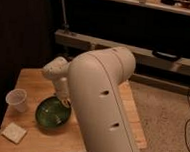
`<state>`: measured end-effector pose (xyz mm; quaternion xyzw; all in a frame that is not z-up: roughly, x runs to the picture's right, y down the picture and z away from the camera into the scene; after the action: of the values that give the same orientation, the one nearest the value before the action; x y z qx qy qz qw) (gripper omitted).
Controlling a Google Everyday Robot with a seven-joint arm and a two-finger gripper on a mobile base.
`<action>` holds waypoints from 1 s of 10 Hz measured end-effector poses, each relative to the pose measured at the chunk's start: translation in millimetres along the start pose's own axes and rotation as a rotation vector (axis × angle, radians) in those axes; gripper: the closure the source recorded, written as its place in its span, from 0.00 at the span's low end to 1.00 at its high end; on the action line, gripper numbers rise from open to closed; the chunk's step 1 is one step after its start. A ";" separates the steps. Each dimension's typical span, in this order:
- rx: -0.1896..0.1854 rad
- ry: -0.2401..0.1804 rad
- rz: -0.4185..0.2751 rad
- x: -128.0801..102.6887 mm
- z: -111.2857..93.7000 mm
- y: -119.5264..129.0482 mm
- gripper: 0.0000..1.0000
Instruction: Drag the ceramic bowl in a circle
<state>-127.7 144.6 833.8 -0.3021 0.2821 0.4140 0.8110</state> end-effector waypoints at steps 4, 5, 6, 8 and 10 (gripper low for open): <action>0.078 0.069 0.092 27.1 -8.1 -35.0 1.00; 0.084 0.108 0.133 42.2 2.7 -53.1 1.00; 0.080 0.139 0.158 53.3 9.6 -61.9 1.00; 0.072 0.191 0.206 77.3 19.6 -74.4 1.00; 0.046 0.194 0.223 92.9 25.3 -75.3 1.00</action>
<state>-12.8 173.7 804.0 -0.2891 0.4004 0.4639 0.7355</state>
